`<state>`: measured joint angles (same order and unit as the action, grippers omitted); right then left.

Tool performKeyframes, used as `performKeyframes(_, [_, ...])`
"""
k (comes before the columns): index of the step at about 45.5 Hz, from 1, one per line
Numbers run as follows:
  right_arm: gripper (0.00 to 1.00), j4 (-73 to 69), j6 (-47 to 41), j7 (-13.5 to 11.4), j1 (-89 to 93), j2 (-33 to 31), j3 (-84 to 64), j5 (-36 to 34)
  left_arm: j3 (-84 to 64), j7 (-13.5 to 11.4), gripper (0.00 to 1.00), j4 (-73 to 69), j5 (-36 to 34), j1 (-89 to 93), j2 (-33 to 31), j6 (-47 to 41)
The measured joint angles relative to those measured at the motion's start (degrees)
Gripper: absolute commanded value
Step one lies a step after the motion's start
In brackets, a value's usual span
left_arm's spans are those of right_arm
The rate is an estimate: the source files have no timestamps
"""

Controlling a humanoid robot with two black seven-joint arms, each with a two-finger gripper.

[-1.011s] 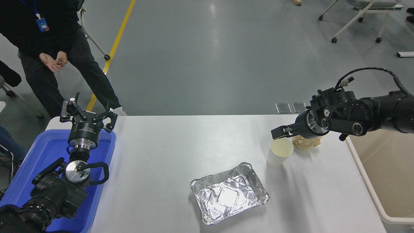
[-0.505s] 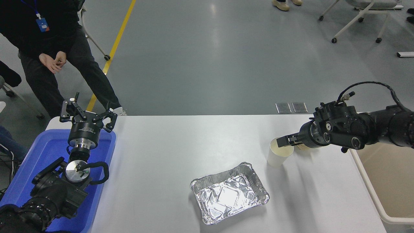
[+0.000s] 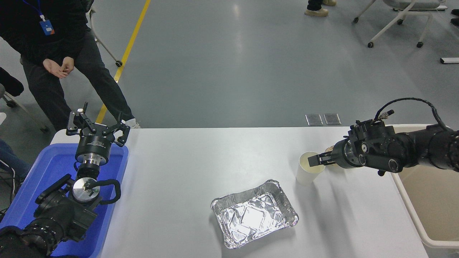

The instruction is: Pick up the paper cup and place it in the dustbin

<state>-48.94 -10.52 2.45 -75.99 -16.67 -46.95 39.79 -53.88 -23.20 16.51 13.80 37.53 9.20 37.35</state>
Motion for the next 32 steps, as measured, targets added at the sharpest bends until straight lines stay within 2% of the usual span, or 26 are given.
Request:
performKeyframes(2, [0.78, 0.1, 0.2, 0.0, 0.3, 0.0, 0.0, 0.1, 0.0, 0.0, 0.99, 0.0, 0.0, 0.0, 0.0, 0.0])
performKeyframes(5, [0.63, 0.2, 0.6, 0.0, 0.6, 0.1, 0.0, 0.2, 0.0, 0.0, 0.99, 0.0, 0.0, 0.0, 0.0, 0.0])
performKeyframes(14, [0.34, 0.5, 1.3, -0.1, 1.3, 0.5, 0.1, 0.7, 0.0, 0.0, 0.99, 0.0, 0.0, 0.0, 0.0, 0.0])
performKeyframes(17, [0.19, 0.6, 1.4, -0.1, 1.3, 0.6, 0.1, 0.8, 0.0, 0.0, 0.99, 0.0, 0.0, 0.0, 0.0, 0.0])
performKeyframes(20, [0.09, 0.6, 1.5, -0.1, 1.4, 0.6, 0.1, 0.9, 0.0, 0.0, 0.99, 0.0, 0.0, 0.0, 0.0, 0.0])
performKeyframes(24, [0.02, 0.6, 1.6, -0.1, 1.4, 0.7, 0.1, 1.0, 0.0, 0.0, 0.99, 0.0, 0.0, 0.0, 0.0, 0.0])
performKeyframes(32, [0.00, 0.4, 1.7, 0.0, 1.0, 0.7, 0.2, 1.1, 0.0, 0.0, 0.99, 0.0, 0.0, 0.0, 0.0, 0.0])
